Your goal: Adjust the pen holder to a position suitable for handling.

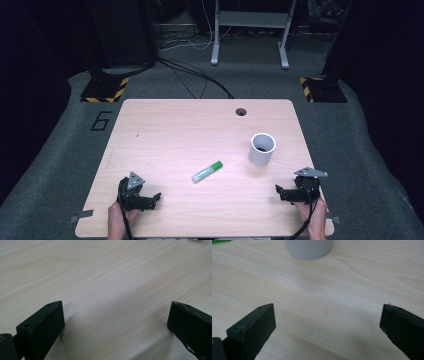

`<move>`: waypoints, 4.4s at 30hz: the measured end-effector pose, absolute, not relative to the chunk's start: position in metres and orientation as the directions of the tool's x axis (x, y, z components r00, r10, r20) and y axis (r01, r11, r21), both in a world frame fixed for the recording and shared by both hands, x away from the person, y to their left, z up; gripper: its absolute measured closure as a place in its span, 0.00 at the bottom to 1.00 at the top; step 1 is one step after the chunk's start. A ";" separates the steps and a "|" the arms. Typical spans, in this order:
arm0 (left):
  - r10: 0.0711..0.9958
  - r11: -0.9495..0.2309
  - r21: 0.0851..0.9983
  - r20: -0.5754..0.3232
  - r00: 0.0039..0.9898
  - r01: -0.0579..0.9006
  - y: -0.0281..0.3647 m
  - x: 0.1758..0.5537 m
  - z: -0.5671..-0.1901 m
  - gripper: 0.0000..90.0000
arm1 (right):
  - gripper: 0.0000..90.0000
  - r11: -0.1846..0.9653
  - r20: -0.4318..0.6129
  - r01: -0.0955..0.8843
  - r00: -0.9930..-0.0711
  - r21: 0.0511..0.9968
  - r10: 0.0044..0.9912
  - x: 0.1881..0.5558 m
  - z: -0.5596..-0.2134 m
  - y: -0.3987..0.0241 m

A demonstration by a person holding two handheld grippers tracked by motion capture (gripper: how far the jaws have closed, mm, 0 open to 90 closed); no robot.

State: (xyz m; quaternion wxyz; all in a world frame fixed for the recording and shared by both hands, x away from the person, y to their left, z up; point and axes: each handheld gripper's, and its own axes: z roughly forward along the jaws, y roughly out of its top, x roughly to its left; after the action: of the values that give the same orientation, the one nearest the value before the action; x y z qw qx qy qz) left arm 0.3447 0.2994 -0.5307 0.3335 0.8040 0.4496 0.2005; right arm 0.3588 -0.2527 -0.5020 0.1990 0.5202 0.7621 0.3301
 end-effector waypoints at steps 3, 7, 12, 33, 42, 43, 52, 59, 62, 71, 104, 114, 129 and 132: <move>0.857 -0.373 0.716 0.022 0.516 0.590 0.299 0.345 -0.531 0.01 | 0.00 0.245 0.038 0.652 -0.388 0.717 0.921 0.361 -0.495 -0.249; 0.857 -0.374 0.716 0.022 0.516 0.590 0.299 0.345 -0.531 0.01 | 0.00 0.247 0.043 0.650 -0.397 0.719 0.917 0.364 -0.490 -0.245; 0.857 -0.373 0.717 0.023 0.515 0.588 0.299 0.345 -0.531 0.01 | 0.00 0.247 0.044 0.649 -0.398 0.719 0.916 0.368 -0.486 -0.242; 0.857 -0.373 0.717 0.023 0.515 0.589 0.299 0.345 -0.531 0.01 | 0.00 0.264 0.050 0.634 -0.433 0.727 0.900 0.404 -0.461 -0.221; 0.857 -0.373 0.716 0.022 0.516 0.589 0.299 0.345 -0.531 0.01 | 0.00 0.275 0.051 0.642 -0.441 0.716 0.896 0.430 -0.456 -0.208; 0.857 -0.373 0.716 0.022 0.516 0.589 0.299 0.345 -0.531 0.01 | 0.00 0.275 0.051 0.642 -0.441 0.716 0.896 0.430 -0.456 -0.208; 0.857 -0.373 0.716 0.022 0.516 0.590 0.299 0.345 -0.531 0.01 | 0.00 0.283 0.035 0.648 -0.432 0.707 0.901 0.456 -0.454 -0.191; 0.856 -0.373 0.716 0.022 0.516 0.590 0.299 0.345 -0.531 0.01 | 0.03 0.282 0.038 0.655 -0.429 0.701 0.903 0.472 -0.455 -0.182; 0.856 -0.374 0.716 0.022 0.516 0.589 0.299 0.345 -0.531 0.01 | 0.05 0.296 0.016 0.651 -0.428 0.699 0.904 0.477 -0.458 -0.178; 0.857 -0.373 0.717 0.023 0.515 0.589 0.299 0.345 -0.531 0.01 | 0.06 0.285 0.026 0.637 -0.433 0.716 0.901 0.481 -0.463 -0.178; 0.857 -0.373 0.716 0.022 0.515 0.589 0.299 0.345 -0.531 0.01 | 0.06 0.361 0.027 0.593 -0.544 0.720 0.839 0.482 -0.464 -0.126; 0.857 -0.374 0.718 0.025 0.515 0.587 0.299 0.345 -0.531 0.01 | 0.06 0.381 0.033 0.583 -0.575 0.717 0.818 0.488 -0.464 -0.106; 0.856 -0.372 0.711 0.013 0.517 0.597 0.300 0.345 -0.530 0.01 | 0.00 0.295 0.100 0.515 -0.608 0.805 0.788 0.437 -0.446 -0.150; 0.866 -0.354 0.718 0.010 0.500 0.599 0.298 0.346 -0.531 0.00 | 0.00 0.286 0.096 0.529 -0.581 0.799 0.808 0.427 -0.458 -0.167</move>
State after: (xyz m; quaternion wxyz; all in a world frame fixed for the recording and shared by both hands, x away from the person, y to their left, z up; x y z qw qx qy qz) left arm 0.3456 0.2983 -0.5309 0.3355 0.7983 0.4587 0.1991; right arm 0.4270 -0.1675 -0.4576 0.1666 0.4262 0.7843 0.4189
